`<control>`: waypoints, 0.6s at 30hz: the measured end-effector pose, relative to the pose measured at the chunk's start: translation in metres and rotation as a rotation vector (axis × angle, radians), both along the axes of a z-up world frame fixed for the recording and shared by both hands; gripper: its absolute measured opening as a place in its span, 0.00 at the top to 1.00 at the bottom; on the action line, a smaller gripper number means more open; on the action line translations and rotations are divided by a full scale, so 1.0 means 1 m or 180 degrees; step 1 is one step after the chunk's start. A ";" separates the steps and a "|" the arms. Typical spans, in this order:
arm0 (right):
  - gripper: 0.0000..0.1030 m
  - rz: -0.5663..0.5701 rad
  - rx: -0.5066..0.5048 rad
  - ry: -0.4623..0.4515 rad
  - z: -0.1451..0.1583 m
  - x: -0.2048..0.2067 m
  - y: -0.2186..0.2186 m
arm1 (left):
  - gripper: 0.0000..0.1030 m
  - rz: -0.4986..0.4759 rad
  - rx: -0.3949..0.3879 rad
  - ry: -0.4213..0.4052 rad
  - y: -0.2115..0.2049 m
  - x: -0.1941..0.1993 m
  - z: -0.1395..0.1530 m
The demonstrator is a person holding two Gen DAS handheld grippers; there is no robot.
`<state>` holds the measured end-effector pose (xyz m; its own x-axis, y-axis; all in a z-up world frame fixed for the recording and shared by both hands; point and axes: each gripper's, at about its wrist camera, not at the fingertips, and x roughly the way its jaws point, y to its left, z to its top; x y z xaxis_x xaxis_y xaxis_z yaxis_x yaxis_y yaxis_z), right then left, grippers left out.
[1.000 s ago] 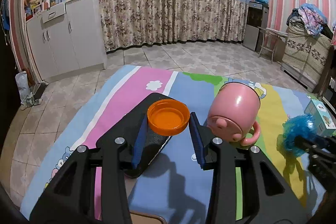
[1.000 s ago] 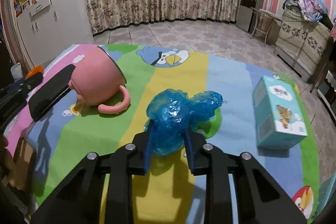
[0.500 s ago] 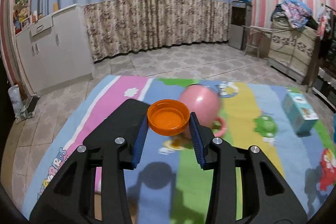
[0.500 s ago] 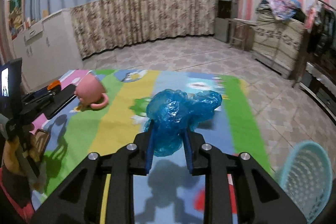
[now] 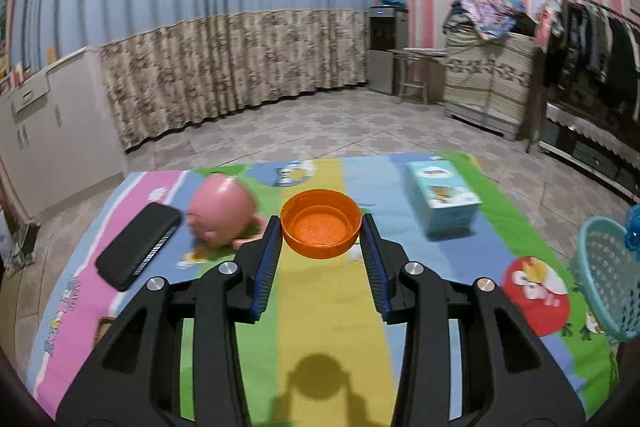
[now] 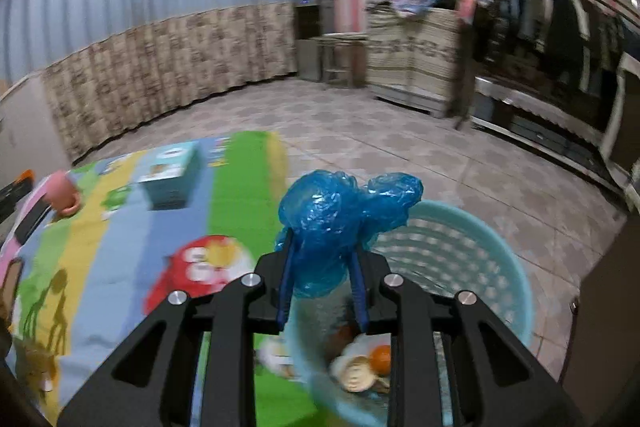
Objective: Collect trash
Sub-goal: 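Carry the orange lid in the left tool and blue bag in the right tool to the basket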
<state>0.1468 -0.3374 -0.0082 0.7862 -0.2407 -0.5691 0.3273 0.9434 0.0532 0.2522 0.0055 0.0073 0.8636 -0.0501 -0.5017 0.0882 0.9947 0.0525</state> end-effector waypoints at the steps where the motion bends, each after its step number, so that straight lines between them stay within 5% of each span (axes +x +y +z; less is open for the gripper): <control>1: 0.76 -0.0053 0.0020 -0.0004 -0.002 -0.001 -0.011 | 0.62 -0.0038 -0.0004 0.0006 -0.009 -0.001 0.000; 18: 0.76 -0.0199 -0.0013 -0.0078 -0.015 -0.011 -0.065 | 0.62 -0.0836 -0.0015 0.0139 -0.178 -0.019 -0.024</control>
